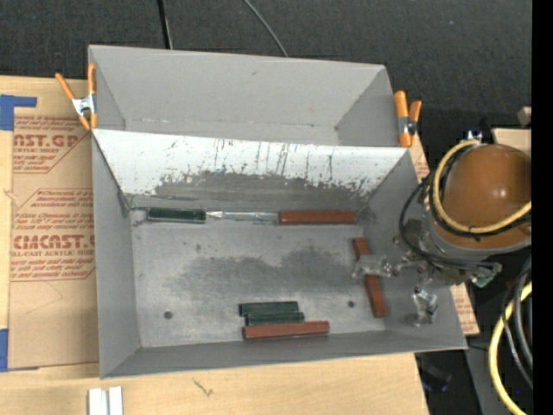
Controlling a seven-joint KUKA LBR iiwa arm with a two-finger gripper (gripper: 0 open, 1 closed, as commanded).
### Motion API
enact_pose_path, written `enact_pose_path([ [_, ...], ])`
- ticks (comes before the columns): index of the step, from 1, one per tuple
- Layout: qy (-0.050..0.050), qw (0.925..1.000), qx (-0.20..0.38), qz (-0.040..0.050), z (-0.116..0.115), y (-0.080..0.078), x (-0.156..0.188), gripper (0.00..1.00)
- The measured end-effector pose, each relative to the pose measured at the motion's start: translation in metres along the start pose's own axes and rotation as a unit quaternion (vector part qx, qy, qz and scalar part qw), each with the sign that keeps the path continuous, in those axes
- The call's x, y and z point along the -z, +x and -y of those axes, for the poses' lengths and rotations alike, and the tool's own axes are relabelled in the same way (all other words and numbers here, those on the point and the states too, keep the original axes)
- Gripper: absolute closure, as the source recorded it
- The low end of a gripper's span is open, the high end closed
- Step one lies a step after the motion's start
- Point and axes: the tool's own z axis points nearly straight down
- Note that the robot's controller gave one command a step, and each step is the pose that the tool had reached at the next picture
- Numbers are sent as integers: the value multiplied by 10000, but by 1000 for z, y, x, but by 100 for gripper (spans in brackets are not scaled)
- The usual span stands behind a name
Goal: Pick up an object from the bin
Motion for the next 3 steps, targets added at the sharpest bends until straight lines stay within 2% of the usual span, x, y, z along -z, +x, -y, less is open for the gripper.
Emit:
enact_pose_path([
  [1, -25, 9928, 1197, 29, 16, -11, -29, 0],
  [2, -7, 9817, 1903, 29, 21, -13, -48, 100],
  [3, -8, 9817, 1903, 31, 21, -13, -48, 100],
])
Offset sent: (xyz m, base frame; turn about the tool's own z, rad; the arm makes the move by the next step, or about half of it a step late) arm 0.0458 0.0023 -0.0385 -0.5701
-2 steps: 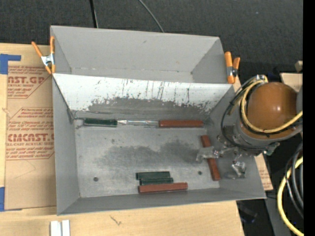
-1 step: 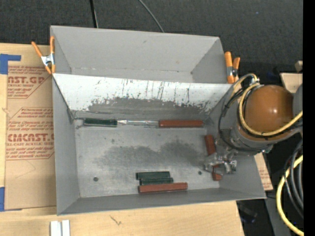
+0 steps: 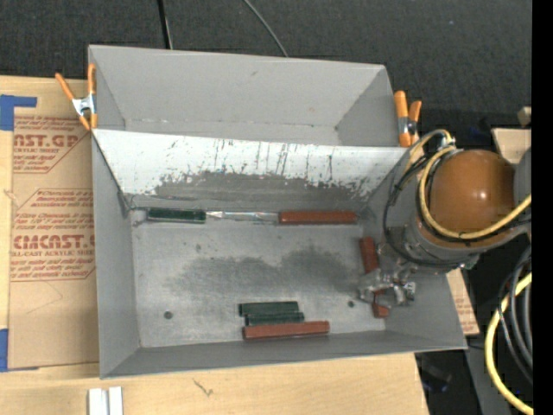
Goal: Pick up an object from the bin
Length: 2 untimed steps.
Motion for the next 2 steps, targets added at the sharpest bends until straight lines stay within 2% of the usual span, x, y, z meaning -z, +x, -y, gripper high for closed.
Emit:
enact_pose_path([
  [1, -25, 9997, 224, -29, -1, 1, 61, 100],
  [2, -27, 9985, 545, 49, -10, 1, 4, 0],
])
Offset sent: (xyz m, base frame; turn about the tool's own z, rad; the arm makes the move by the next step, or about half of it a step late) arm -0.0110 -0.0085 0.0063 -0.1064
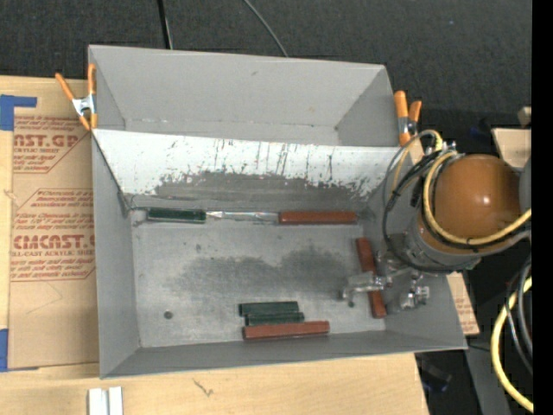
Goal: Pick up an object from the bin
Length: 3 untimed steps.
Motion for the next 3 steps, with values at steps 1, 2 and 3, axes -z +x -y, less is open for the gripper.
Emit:
enact_pose_path([
  [1, 8, 10000, 2, -5, 0, 0, 1, 0],
  [2, 15, 9965, 836, -28, 54, -16, -2, 100],
  [3, 16, 9965, 836, -26, 54, -16, -2, 100],
])
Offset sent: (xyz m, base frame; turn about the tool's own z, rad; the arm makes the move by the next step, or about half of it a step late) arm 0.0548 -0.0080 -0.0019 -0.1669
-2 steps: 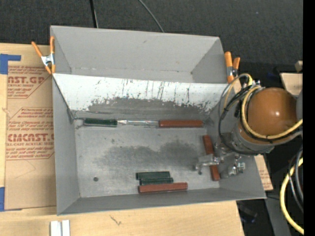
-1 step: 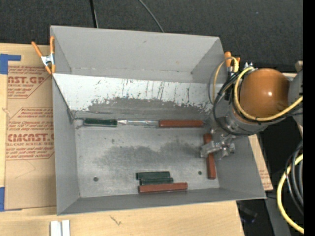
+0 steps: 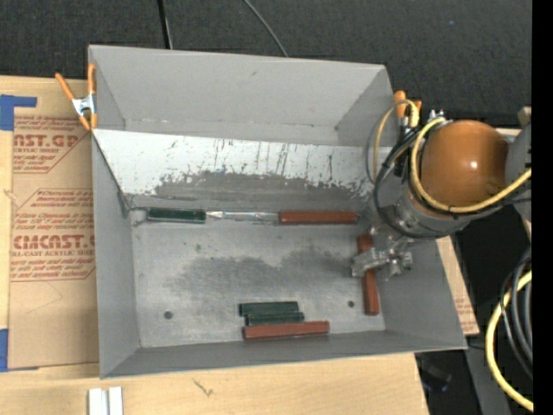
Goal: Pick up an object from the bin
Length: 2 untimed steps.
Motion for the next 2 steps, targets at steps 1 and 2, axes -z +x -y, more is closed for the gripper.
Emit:
enact_pose_path([
  [1, -39, 10000, 77, -43, -6, -3, 50, 100],
  [2, -8, 9999, 114, -53, 31, -27, 111, 100],
])
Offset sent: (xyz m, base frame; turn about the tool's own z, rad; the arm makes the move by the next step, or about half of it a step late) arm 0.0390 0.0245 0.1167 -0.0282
